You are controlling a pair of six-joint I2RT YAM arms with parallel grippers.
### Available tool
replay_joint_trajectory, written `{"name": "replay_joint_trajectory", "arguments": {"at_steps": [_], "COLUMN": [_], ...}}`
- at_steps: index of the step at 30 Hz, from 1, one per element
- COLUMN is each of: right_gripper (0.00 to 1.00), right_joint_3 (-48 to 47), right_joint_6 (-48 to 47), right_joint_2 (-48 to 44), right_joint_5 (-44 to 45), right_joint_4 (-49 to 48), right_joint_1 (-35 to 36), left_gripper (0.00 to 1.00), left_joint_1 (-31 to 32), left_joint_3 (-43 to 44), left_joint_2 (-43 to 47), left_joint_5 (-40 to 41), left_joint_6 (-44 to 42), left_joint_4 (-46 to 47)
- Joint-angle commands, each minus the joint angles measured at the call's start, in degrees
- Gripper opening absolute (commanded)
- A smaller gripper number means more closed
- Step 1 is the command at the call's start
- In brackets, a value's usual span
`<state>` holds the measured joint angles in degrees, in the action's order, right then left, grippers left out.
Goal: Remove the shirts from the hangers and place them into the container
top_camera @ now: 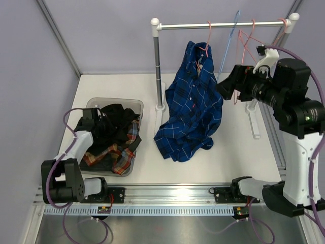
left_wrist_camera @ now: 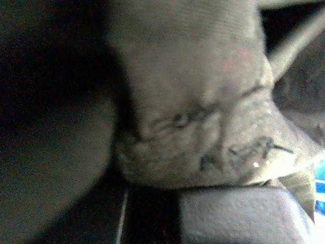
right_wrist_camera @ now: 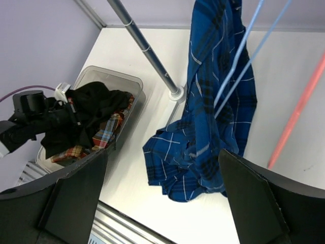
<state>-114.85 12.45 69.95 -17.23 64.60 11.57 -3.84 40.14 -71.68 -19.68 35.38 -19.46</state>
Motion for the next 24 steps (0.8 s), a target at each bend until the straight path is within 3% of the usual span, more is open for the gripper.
{"name": "replay_joint_trajectory", "arguments": {"at_steps": [1, 5, 10, 18, 21, 24], "right_gripper": [0.98, 0.87, 0.75, 0.73, 0.72, 0.67], "right_joint_3": [-1.9, -3.0, -7.8, -13.9, -13.2, -12.5], "right_joint_6": [0.0, -0.1, -2.1, -4.9, -5.7, -5.5], "right_joint_2": [3.7, 8.5, 14.4, 22.2, 22.7, 23.6], "right_joint_5": [-4.4, -4.0, -0.3, 8.3, 10.3, 11.3], "right_joint_4": [-2.6, -5.4, -6.1, -3.9, -4.4, -3.9], "right_joint_1": [0.1, 1.0, 3.0, 4.8, 5.0, 5.1], "left_gripper": [0.00, 0.00, 0.00, 0.00, 0.08, 0.40], "left_joint_1": [0.0, -0.1, -1.0, -2.6, -2.6, -2.6], "left_joint_3": [-3.7, -4.1, -6.7, -8.8, -7.3, -5.4], "left_joint_2": [-2.0, -0.6, -0.6, -2.2, 2.7, 8.0], "left_joint_5": [-8.5, -4.1, -4.9, -14.4, -12.8, -12.4], "left_joint_6": [5.1, 5.6, 6.4, 6.9, 6.0, 6.7], "left_joint_4": [6.1, 5.0, 7.5, 13.3, 10.2, 8.4]}}
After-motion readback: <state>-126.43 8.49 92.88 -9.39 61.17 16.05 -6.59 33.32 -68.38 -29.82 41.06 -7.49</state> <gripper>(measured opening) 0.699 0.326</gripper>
